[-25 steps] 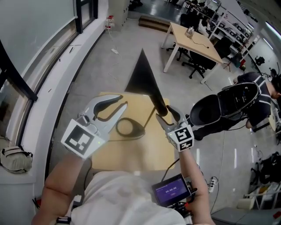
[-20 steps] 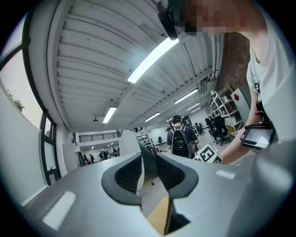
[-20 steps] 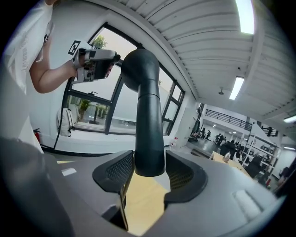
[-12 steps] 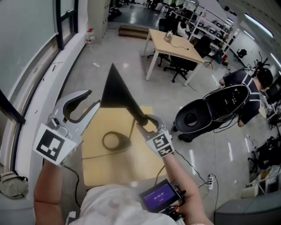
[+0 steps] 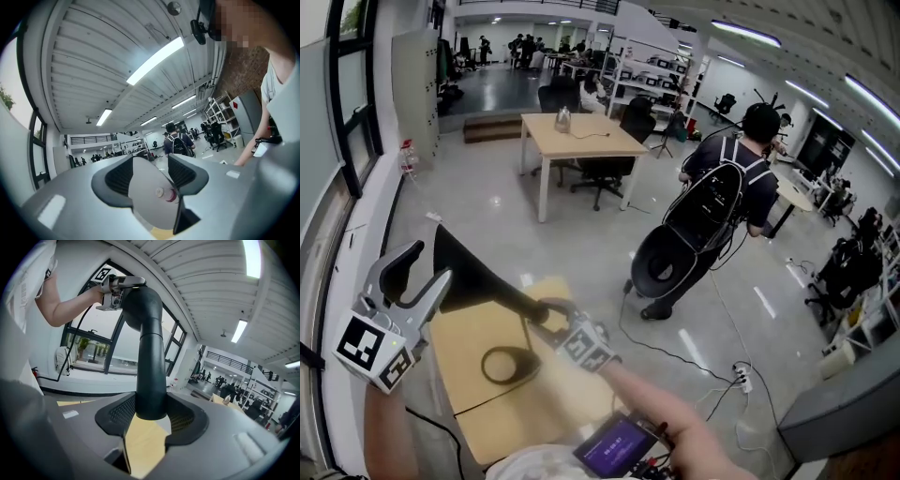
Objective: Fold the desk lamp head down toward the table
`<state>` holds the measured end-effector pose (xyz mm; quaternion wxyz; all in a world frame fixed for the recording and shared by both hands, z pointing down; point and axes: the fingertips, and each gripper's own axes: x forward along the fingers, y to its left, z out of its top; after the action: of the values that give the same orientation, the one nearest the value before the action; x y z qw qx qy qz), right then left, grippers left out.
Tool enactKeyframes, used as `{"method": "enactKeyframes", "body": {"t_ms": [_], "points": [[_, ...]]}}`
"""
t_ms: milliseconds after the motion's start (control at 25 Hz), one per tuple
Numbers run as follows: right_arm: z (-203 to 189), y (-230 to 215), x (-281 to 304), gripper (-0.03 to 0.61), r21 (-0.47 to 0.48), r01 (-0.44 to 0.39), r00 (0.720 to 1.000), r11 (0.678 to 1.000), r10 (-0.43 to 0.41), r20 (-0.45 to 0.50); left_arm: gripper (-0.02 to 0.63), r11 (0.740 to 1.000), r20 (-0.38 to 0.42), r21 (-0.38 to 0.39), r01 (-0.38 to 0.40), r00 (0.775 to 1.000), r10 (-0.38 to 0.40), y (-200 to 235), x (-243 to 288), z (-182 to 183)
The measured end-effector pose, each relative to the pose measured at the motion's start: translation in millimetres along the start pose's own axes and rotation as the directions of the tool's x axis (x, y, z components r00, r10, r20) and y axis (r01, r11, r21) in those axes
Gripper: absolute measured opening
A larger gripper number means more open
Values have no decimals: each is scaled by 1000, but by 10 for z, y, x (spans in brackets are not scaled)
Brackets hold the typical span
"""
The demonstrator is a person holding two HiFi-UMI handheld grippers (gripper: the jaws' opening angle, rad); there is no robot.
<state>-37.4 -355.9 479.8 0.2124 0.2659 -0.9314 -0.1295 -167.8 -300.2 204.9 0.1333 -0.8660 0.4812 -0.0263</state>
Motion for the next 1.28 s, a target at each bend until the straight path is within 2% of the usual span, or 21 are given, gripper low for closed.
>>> {"method": "enactKeyframes", "body": {"t_ms": [200, 320, 440, 560, 800, 1280], "points": [[28, -29, 31, 215, 3, 9, 1000, 1000, -9, 6, 241, 999, -24, 51, 11, 1000, -10, -30, 210, 53], [26, 0, 30, 215, 3, 12, 1000, 1000, -12, -14, 221, 993, -47, 114, -20, 999, 26, 13, 282, 29], [18, 4, 12, 213, -6, 19, 1000, 1000, -19, -19, 177, 977, -55, 199, -73, 995, 86, 36, 324, 34], [-11, -4, 21, 213, -14, 25, 1000, 1000, -25, -17, 160, 968, -47, 236, -89, 994, 102, 26, 342, 35], [6, -10, 33, 213, -11, 34, 999, 999, -34, -14, 155, 967, -32, 237, -90, 994, 100, 50, 334, 17], [-14, -55, 29, 212, -47, 37, 999, 998, -38, -21, 149, 978, -8, 171, -124, 992, 127, 178, 253, -123]]}}
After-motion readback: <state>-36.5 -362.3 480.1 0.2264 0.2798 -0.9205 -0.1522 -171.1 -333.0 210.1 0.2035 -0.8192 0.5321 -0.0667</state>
